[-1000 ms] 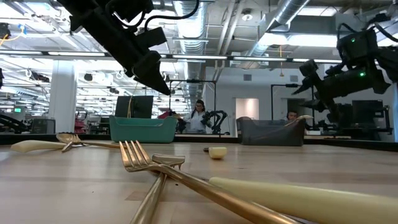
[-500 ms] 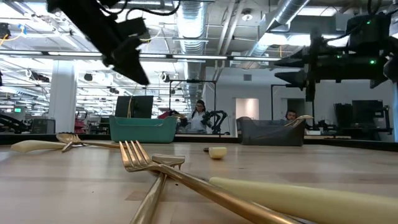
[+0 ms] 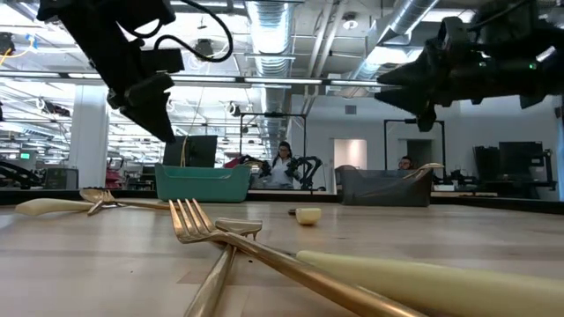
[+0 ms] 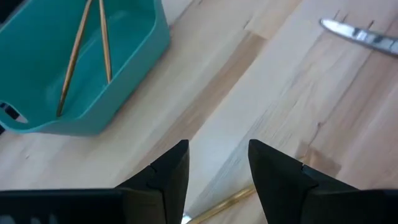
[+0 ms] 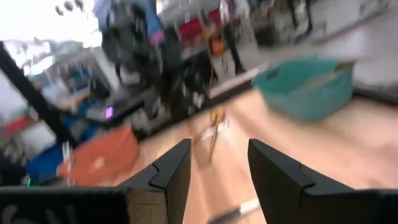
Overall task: Sort silverware by color (type)
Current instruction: Put the yellow table knife into the orange bin
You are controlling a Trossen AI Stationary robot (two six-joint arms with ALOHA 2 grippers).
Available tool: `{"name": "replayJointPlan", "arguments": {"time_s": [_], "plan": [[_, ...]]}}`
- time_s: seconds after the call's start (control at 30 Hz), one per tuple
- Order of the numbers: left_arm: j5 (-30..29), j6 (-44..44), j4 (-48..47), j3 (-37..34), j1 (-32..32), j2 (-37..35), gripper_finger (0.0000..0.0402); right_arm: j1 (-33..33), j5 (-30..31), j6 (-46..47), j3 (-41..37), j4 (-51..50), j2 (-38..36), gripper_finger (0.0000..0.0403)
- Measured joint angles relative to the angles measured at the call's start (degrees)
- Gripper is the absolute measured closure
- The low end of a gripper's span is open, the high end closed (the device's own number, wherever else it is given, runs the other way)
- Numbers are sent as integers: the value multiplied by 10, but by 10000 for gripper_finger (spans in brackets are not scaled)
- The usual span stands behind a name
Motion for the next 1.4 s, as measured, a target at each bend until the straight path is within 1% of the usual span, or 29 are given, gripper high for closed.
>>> {"name": "replayJointPlan", "arguments": {"time_s": [0.17,0.3,0.47,0.6,0.7,0.8,0.9,1.0,1.1,1.2,1.3,1.4], "plan": [[-2,31,33,0,0,0,248,27,0,16,42,-154,0,220],[-11,54,45,0,0,0,248,43,2,20,71,-247,0,220],[-29,59,44,0,0,0,248,67,20,15,91,-283,0,220],[-44,53,44,0,0,0,248,85,20,0,101,-299,1,220],[-44,53,45,0,0,0,248,109,20,-15,108,-297,20,220],[-40,65,59,0,0,0,248,135,22,-60,132,-289,59,220],[-39,76,81,0,-1,0,248,153,49,-132,162,-294,114,220],[-38,88,99,0,-1,0,248,158,75,-220,205,-295,172,220],[-37,91,101,0,-1,0,248,158,74,-280,249,-320,225,220],[-28,89,94,0,-2,0,248,158,71,-296,301,-395,264,220],[-7,88,94,0,-2,0,248,158,69,-296,350,-516,293,220],[-5,84,95,0,-6,0,248,164,68,-315,389,-611,319,220]]}}
